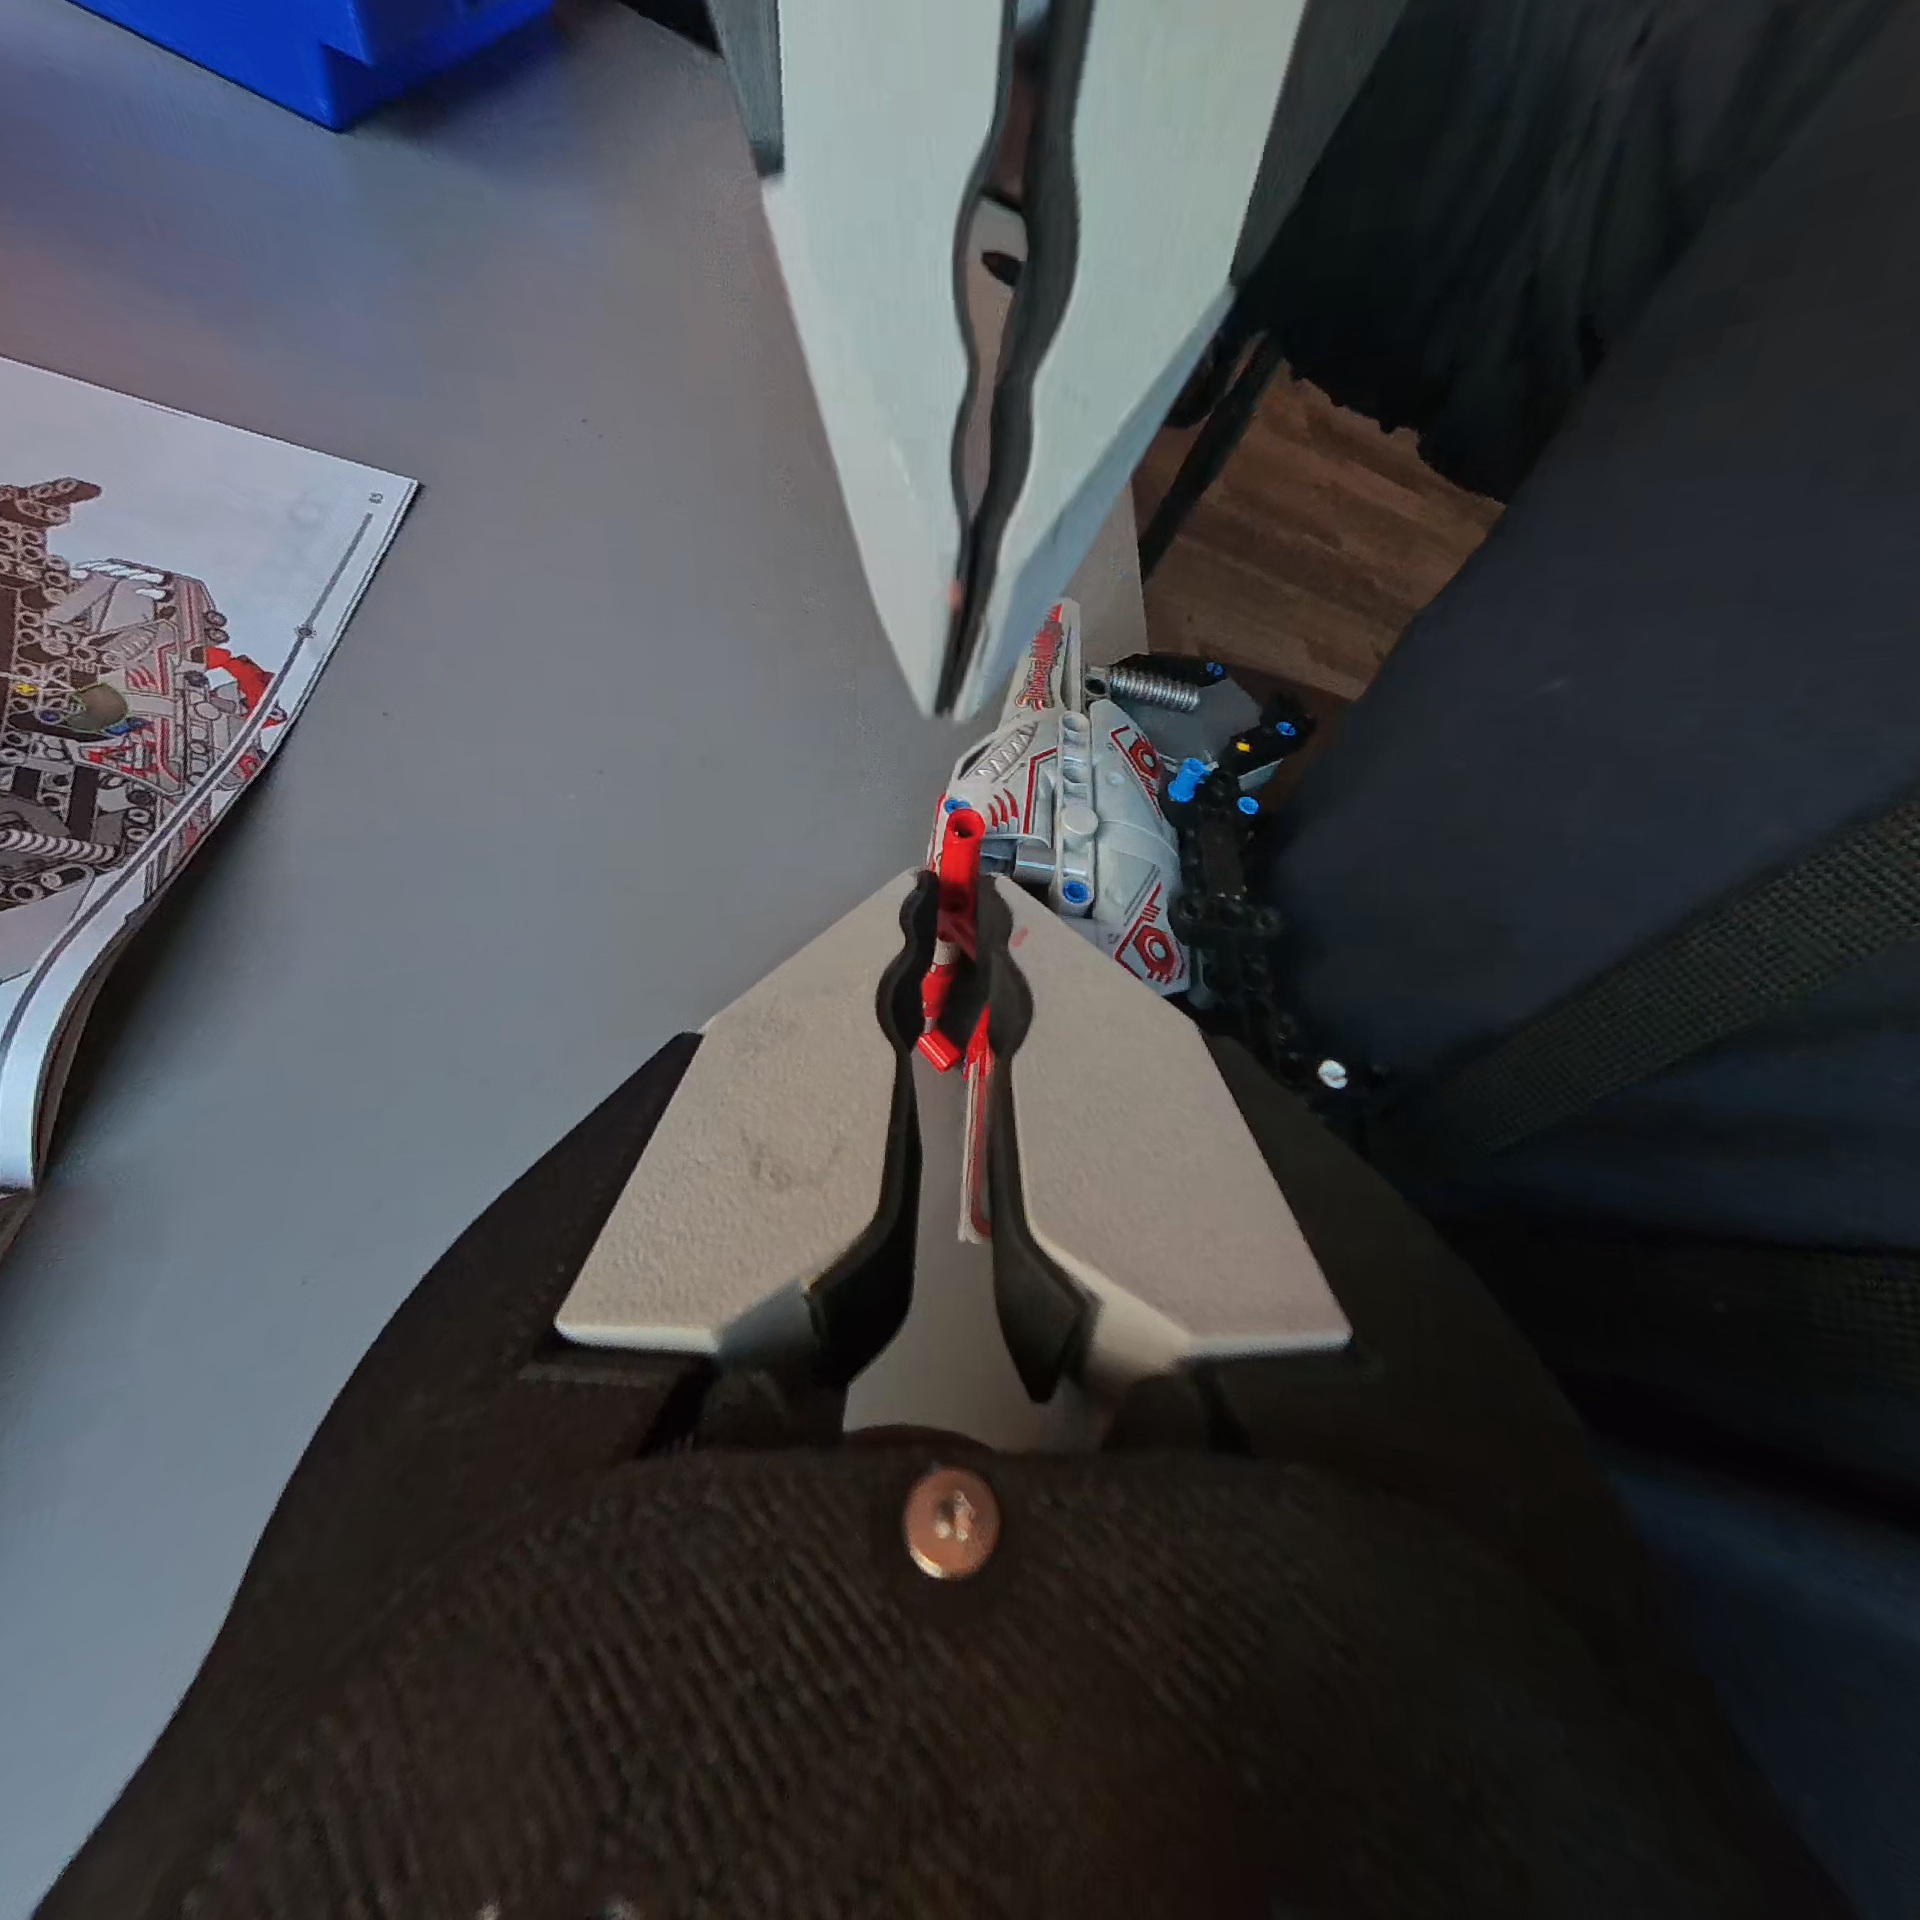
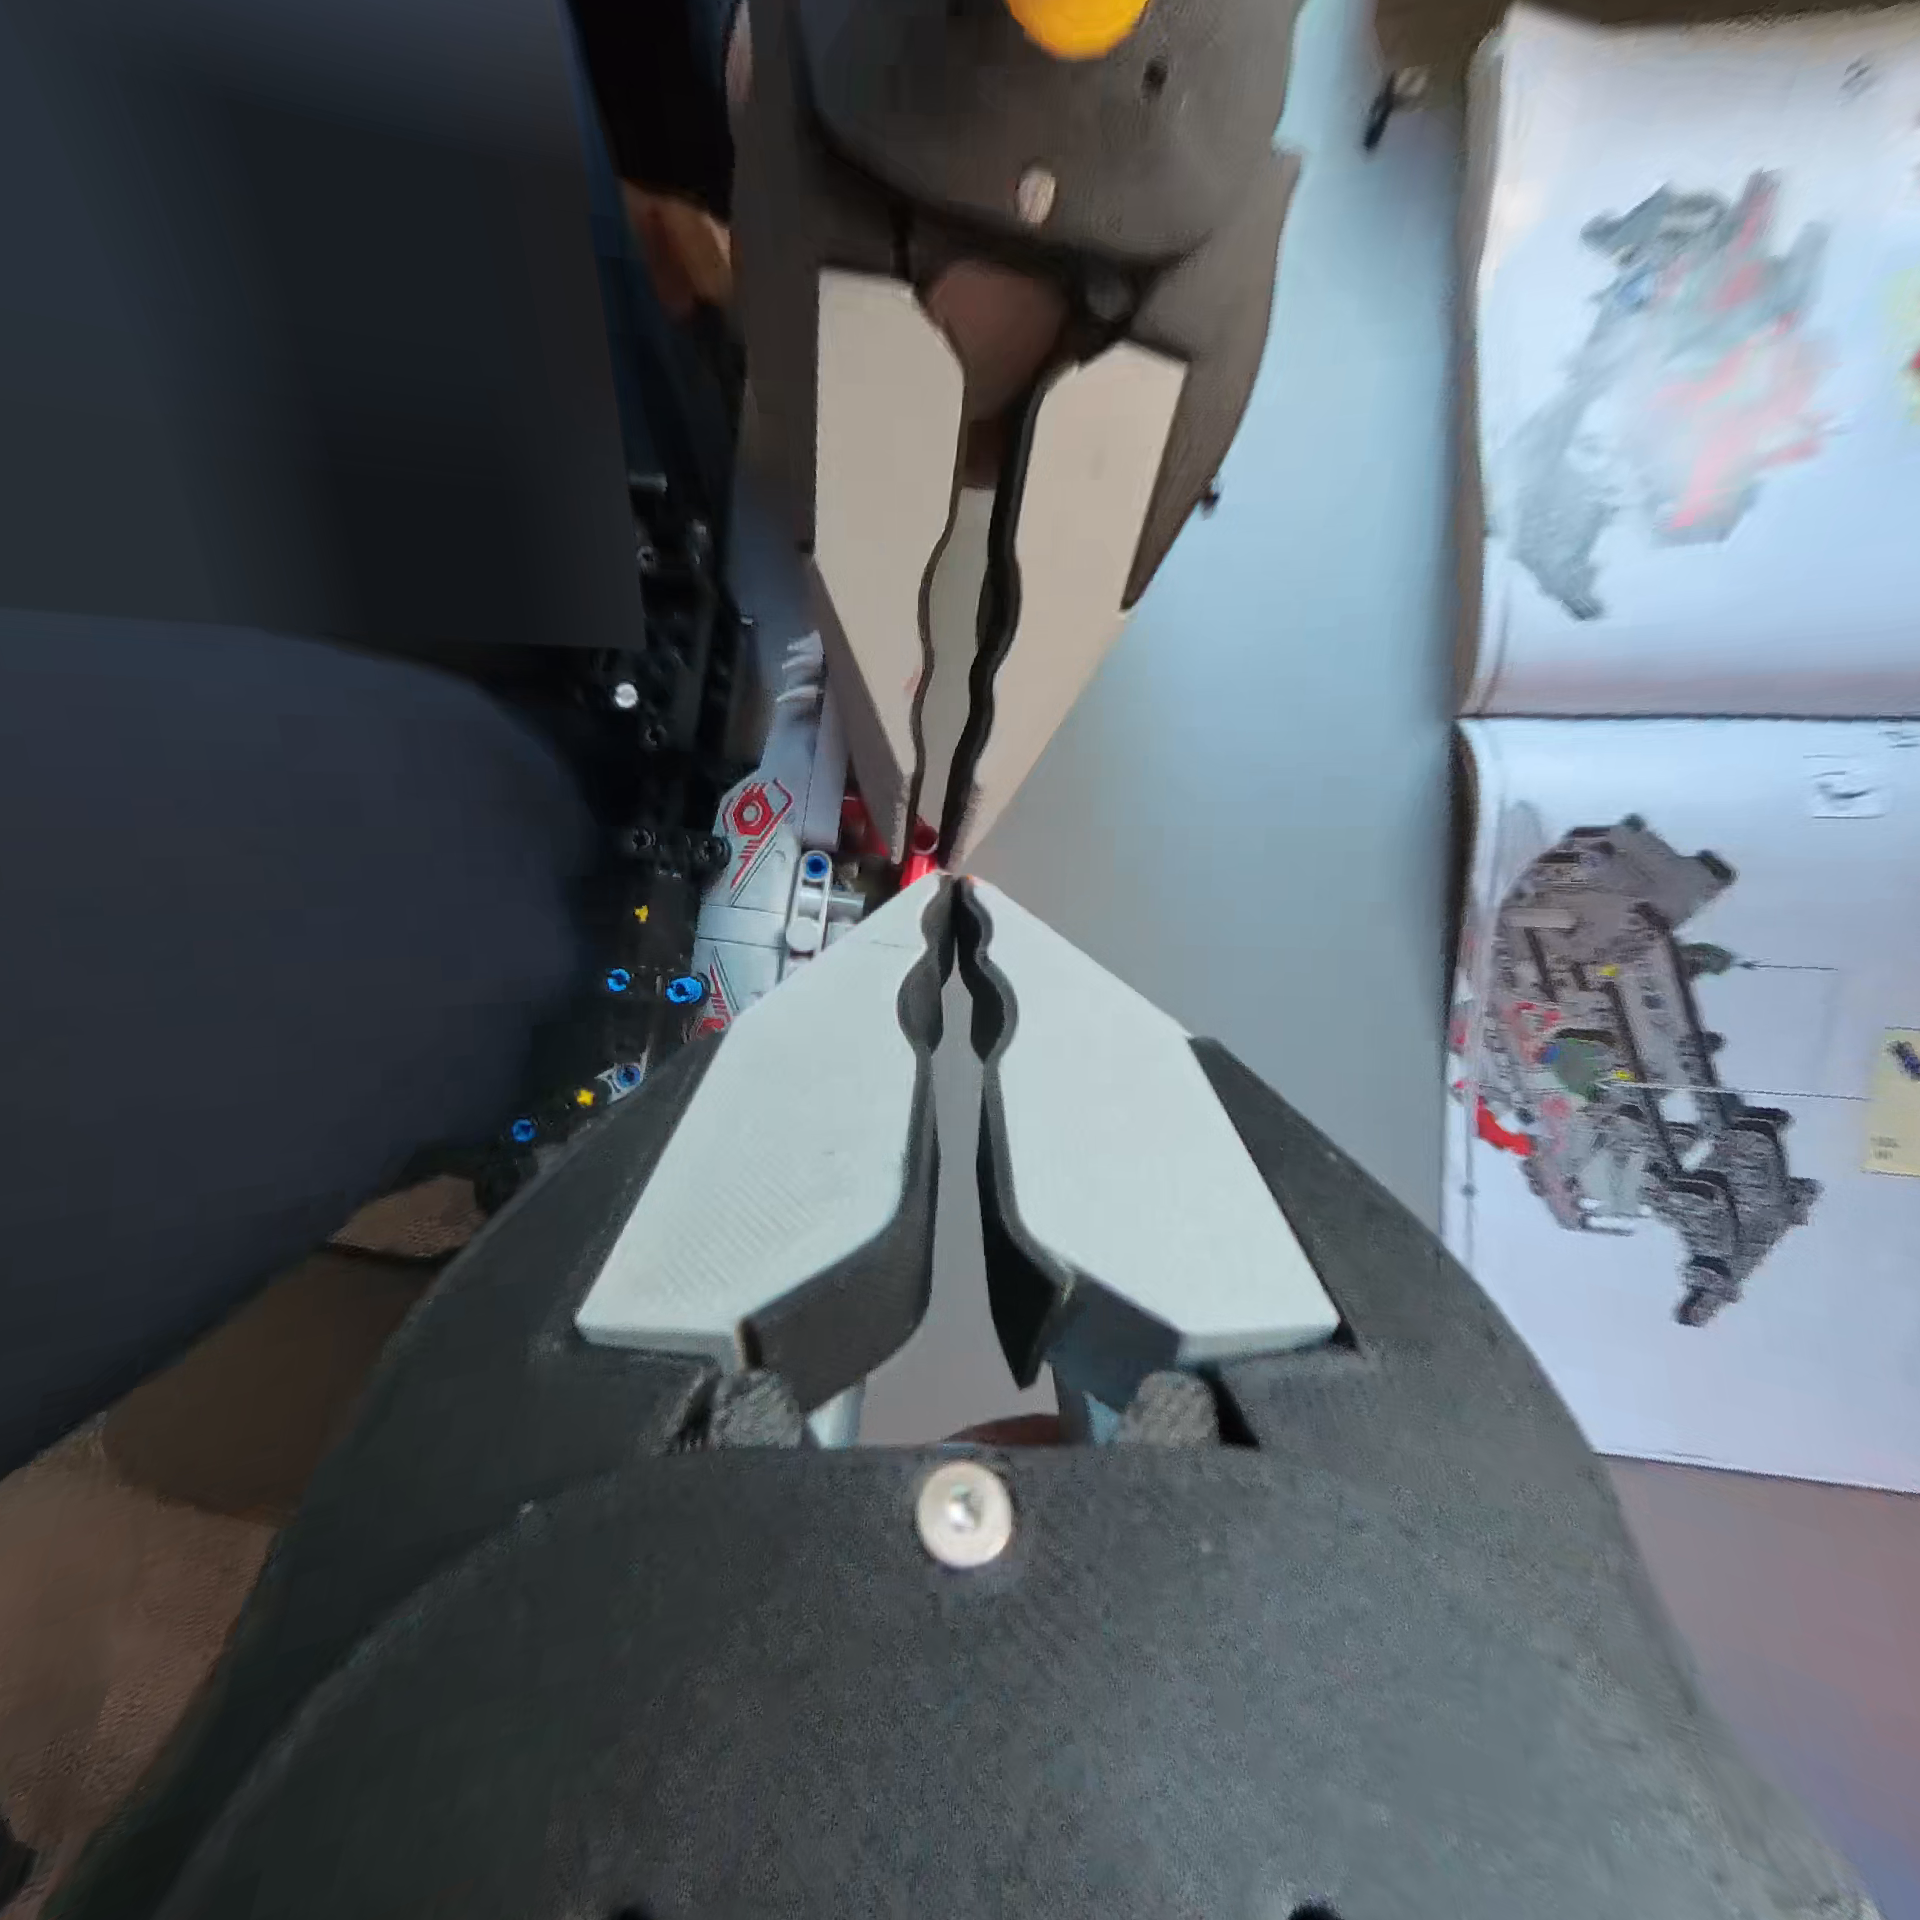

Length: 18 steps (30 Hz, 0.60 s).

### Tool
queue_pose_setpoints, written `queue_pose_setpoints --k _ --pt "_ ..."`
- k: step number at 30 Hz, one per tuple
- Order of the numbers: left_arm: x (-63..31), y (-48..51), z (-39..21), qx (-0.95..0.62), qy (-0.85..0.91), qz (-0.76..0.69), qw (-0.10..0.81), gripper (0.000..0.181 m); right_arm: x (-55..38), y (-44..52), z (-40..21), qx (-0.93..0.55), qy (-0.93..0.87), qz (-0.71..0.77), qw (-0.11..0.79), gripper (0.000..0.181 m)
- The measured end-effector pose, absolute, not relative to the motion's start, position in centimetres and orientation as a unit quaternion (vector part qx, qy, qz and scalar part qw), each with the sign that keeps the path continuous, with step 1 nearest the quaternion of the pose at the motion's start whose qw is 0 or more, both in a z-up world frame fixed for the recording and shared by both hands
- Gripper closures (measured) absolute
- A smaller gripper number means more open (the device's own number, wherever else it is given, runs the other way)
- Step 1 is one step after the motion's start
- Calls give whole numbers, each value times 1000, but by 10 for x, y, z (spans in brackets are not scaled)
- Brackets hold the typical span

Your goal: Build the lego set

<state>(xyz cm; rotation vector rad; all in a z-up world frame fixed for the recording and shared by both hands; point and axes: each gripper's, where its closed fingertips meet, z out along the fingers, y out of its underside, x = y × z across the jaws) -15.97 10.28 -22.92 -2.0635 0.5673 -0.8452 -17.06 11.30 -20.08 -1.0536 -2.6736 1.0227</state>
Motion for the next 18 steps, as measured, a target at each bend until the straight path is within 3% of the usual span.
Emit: queue_pose_setpoints --k 9,13,18 --pt "-159 101 -229 -819 230 -334 405 177 -159 98 -226 -317 -914 252 -18 181" --pt "-159 102 -229 -820 229 -332 407 177 -164 111 -222 -309 -925 218 22 181" --pt "-159 100 -230 -821 235 -330 402 177 -153 107 -231 -305 -930 205 -15 181"
